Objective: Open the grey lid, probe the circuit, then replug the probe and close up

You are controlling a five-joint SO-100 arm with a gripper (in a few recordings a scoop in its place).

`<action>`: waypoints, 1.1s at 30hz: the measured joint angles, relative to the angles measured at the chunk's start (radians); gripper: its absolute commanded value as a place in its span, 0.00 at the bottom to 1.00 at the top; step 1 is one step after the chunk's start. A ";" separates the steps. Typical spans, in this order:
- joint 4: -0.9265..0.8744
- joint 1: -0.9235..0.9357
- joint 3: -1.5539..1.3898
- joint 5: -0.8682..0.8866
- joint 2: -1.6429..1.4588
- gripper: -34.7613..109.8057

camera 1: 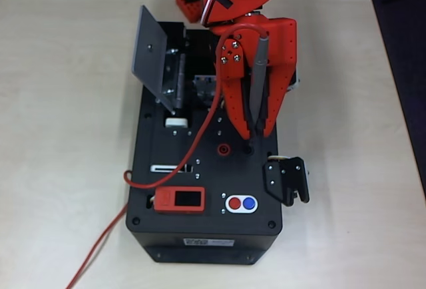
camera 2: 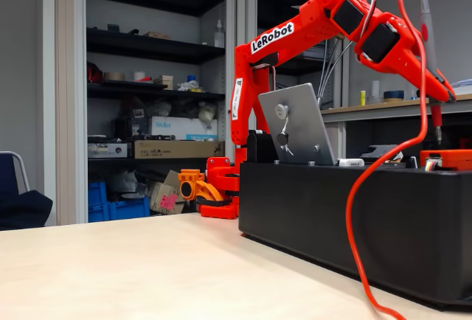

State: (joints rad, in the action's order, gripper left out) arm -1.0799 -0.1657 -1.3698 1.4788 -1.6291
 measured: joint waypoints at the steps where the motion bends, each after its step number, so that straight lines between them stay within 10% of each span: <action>1: 0.000 0.000 0.000 0.000 0.002 0.24; 33: 0.055 0.000 -0.081 0.000 0.005 0.24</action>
State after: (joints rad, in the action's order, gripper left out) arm -1.0247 -0.1657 -1.4511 1.4788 -1.6245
